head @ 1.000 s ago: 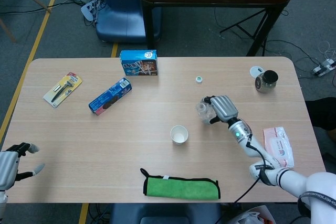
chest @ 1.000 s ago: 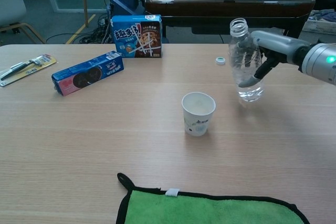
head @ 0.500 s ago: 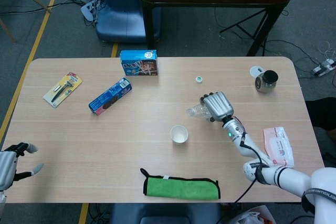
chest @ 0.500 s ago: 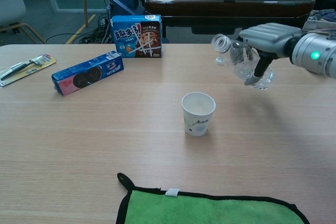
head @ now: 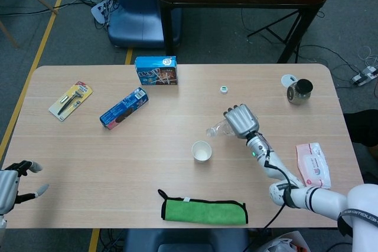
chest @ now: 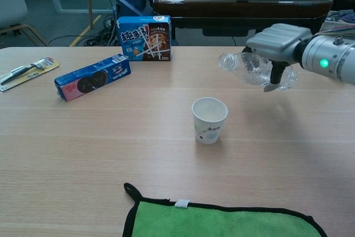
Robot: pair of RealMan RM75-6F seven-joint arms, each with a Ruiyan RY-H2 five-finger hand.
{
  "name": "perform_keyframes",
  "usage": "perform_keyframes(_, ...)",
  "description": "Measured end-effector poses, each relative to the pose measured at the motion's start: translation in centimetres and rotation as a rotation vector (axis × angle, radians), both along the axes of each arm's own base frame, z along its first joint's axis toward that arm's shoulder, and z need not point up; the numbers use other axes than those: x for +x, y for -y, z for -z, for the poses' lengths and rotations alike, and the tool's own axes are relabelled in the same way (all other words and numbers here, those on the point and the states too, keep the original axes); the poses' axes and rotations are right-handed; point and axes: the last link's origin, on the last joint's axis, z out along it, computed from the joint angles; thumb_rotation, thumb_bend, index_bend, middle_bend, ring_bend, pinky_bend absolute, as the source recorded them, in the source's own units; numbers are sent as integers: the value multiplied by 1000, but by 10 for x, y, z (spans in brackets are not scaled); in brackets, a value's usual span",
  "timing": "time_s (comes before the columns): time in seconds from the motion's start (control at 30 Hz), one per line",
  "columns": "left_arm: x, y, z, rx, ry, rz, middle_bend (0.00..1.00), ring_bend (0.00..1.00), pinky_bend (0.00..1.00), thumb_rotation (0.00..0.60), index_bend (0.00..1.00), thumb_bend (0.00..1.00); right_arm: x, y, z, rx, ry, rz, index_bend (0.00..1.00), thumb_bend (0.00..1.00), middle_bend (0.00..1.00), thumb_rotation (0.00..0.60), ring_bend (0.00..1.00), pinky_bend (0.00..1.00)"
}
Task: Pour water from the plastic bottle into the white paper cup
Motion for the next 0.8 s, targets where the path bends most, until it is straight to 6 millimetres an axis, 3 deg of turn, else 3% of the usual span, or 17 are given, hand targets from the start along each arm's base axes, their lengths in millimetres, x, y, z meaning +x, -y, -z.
perform_keyframes(0.8,0,0,1,-5,-9,-9,505,508,750,600,492,97,12,-15,4,-34,-281,-112,585,167,626,600,519,565)
